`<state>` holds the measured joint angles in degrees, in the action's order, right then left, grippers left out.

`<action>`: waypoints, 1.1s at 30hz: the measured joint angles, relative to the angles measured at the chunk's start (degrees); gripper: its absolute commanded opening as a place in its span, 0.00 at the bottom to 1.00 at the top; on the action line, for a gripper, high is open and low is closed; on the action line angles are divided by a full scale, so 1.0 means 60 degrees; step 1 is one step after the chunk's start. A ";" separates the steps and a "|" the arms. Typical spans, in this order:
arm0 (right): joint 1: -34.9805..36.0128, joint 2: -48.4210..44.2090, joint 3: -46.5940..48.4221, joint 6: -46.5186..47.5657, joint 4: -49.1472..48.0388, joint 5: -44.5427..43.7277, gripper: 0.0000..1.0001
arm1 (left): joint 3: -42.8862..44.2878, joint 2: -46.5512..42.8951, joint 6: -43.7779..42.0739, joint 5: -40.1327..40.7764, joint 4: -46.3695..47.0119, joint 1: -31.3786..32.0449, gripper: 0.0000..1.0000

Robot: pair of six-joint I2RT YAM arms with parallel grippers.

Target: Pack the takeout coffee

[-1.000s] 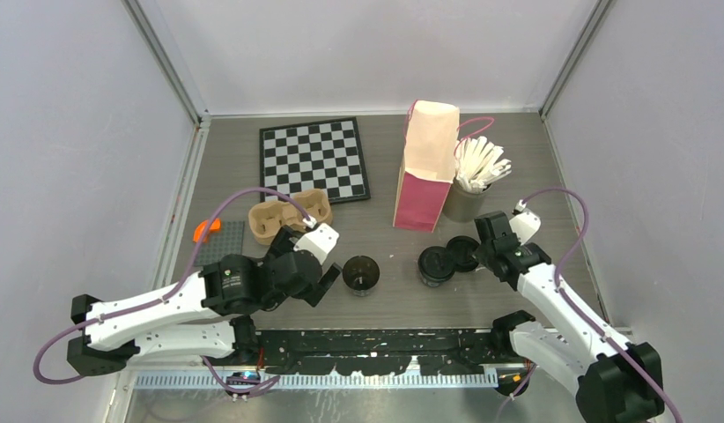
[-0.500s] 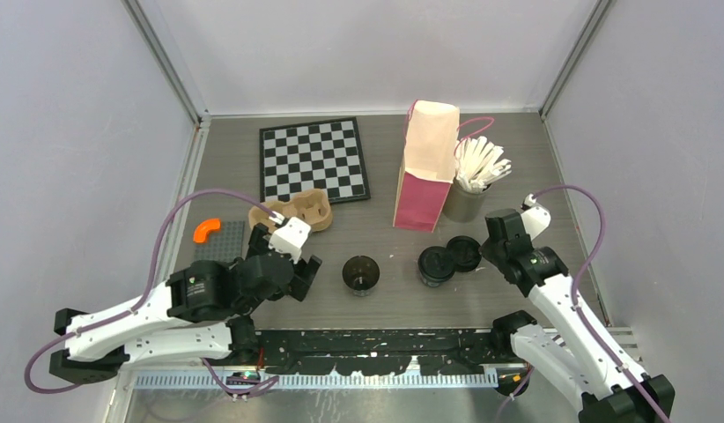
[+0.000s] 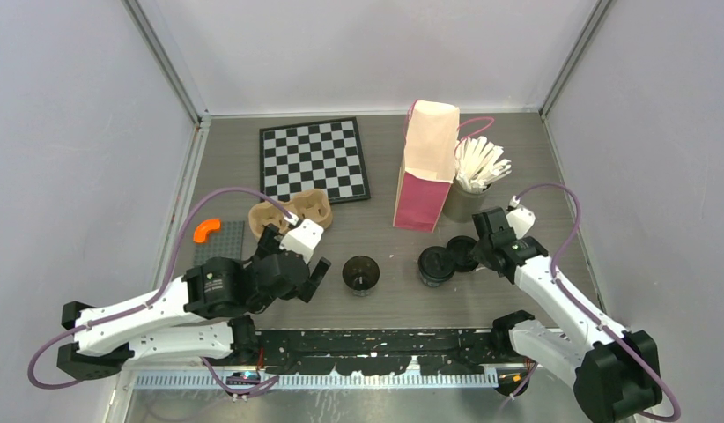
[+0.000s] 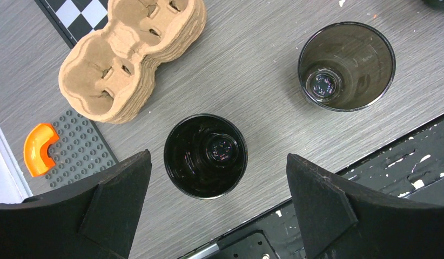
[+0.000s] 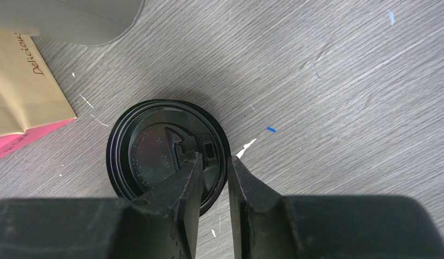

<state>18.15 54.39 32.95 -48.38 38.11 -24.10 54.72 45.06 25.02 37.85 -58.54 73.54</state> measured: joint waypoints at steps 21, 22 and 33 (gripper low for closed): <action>-0.0066 0.0197 -0.0189 -0.0066 -0.0302 -0.0036 0.24 | 0.0000 -0.0098 0.0000 -0.0004 0.0000 0.0000 0.97; -0.0066 0.0197 -0.0189 -0.0073 -0.0317 -0.0036 0.23 | 0.0000 -0.0098 -0.0004 -0.0004 0.0000 0.0000 0.97; -0.0066 0.0382 -0.0295 -0.0164 -0.0426 -0.0036 0.21 | 0.0000 -0.0098 0.0000 0.0000 0.0000 0.0000 0.96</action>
<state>17.76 56.69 31.18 -49.36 35.55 -24.32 54.72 44.47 25.02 37.85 -58.54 73.54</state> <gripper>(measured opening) 0.232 0.967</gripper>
